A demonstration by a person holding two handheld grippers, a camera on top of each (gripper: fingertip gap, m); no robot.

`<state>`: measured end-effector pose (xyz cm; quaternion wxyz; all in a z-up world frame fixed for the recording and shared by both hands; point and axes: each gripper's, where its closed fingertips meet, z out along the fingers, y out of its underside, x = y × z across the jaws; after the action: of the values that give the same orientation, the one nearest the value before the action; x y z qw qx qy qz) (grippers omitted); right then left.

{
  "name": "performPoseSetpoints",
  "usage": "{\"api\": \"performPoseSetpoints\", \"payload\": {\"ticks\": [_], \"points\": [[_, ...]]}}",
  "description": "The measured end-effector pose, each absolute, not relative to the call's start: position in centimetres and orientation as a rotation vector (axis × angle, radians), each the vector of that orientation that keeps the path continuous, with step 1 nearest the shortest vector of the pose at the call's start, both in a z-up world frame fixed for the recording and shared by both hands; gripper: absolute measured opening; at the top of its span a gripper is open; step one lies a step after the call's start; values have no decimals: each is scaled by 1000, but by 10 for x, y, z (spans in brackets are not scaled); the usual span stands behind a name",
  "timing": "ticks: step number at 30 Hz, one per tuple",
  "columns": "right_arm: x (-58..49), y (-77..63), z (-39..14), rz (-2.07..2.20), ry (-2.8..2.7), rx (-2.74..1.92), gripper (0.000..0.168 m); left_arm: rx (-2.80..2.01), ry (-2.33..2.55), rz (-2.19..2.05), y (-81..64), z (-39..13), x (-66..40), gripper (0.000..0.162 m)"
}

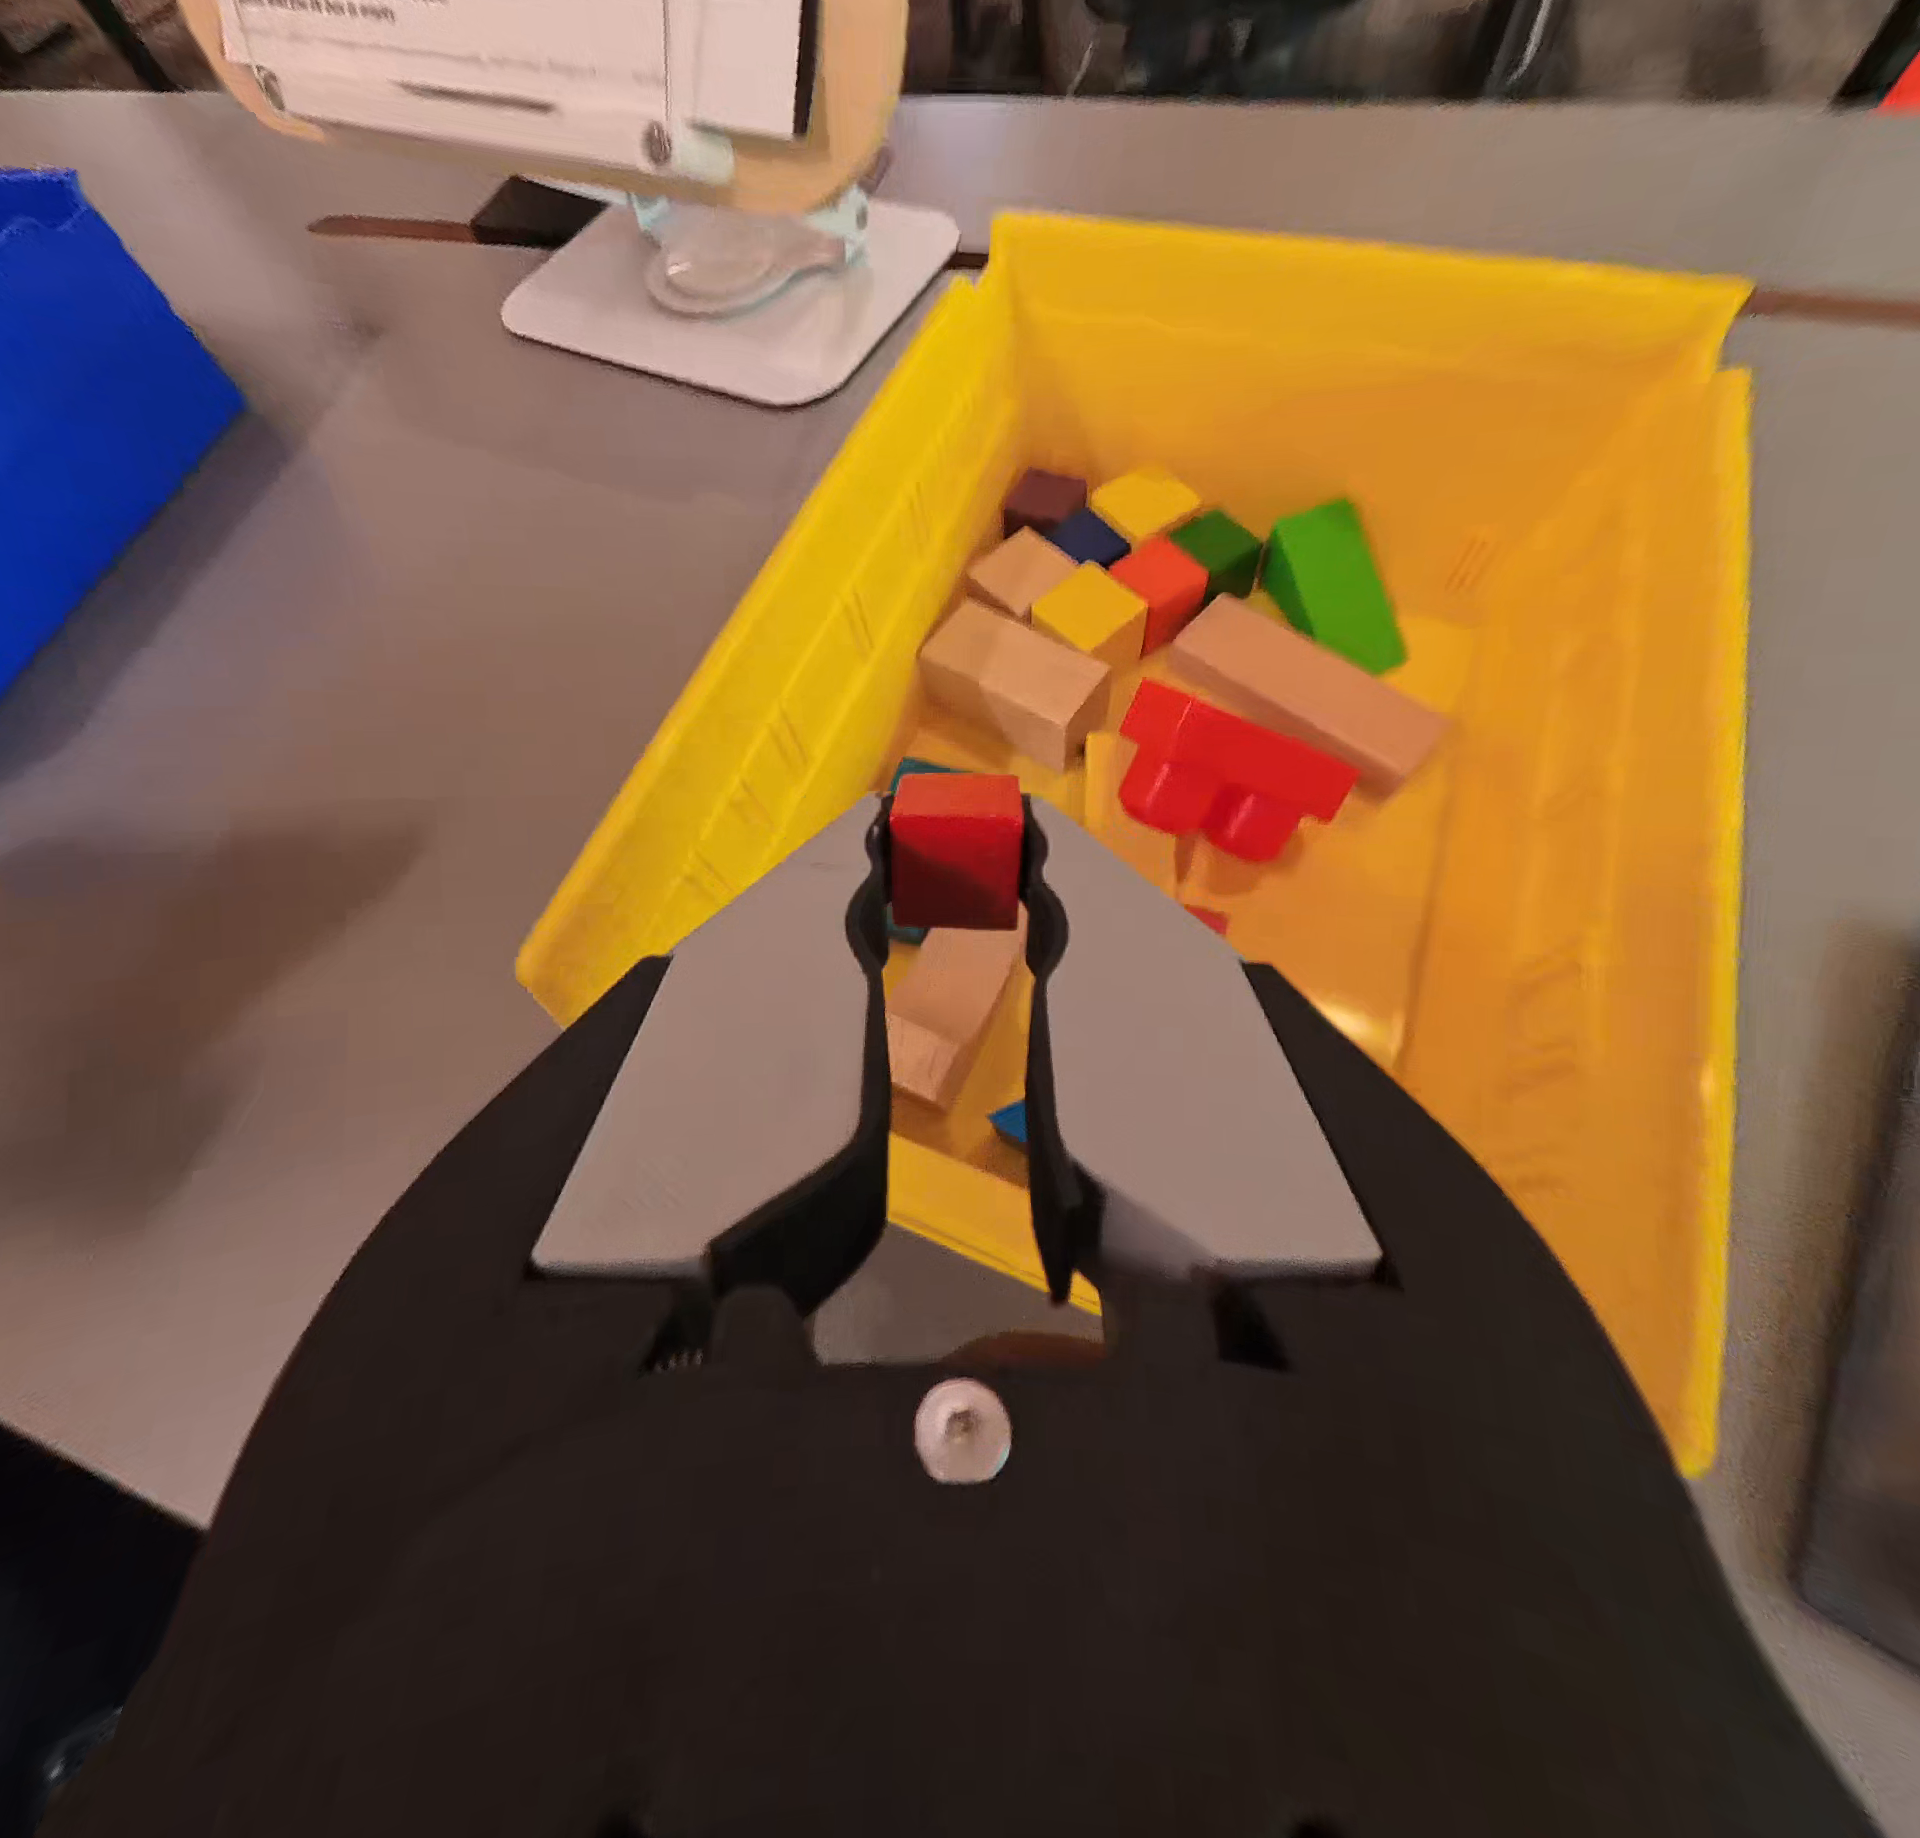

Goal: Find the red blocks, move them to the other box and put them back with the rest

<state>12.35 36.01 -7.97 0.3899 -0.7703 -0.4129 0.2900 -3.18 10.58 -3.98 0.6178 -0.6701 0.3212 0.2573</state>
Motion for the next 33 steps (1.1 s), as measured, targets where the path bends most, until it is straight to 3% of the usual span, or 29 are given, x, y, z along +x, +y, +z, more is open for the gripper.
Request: {"api": "performPoseSetpoints", "payload": {"ticks": [1, 3, 10, 16, 19, 22, 29, 33], "points": [[120, 358, -87, 773, -1068, -1979, 22, -1550, 742, 589, 107, -42, -31, 5], [112, 356, -102, 812, -1099, -2033, 53, -1559, 750, 597, 109, -45, -31, 5], [108, 356, -76, 860, -1043, -1926, 45, -1640, 620, 619, 102, -36, -67, 11], [114, 355, -53, 859, -992, -1838, 44, -1840, 154, 520, 61, -19, -185, 37], [106, 349, -45, 875, -999, -1795, 43, -1872, 3, 434, 55, -16, -244, 36], [97, 342, -44, 859, -1039, -1777, 43, -2022, -60, 374, 73, -35, -298, 47], [88, 330, -42, 805, -1102, -1740, 43, -2428, -200, 158, 126, -143, -361, 47], [88, 328, -42, 805, -1109, -1736, 43, -2473, -275, 149, 147, -172, -372, 46]]}}
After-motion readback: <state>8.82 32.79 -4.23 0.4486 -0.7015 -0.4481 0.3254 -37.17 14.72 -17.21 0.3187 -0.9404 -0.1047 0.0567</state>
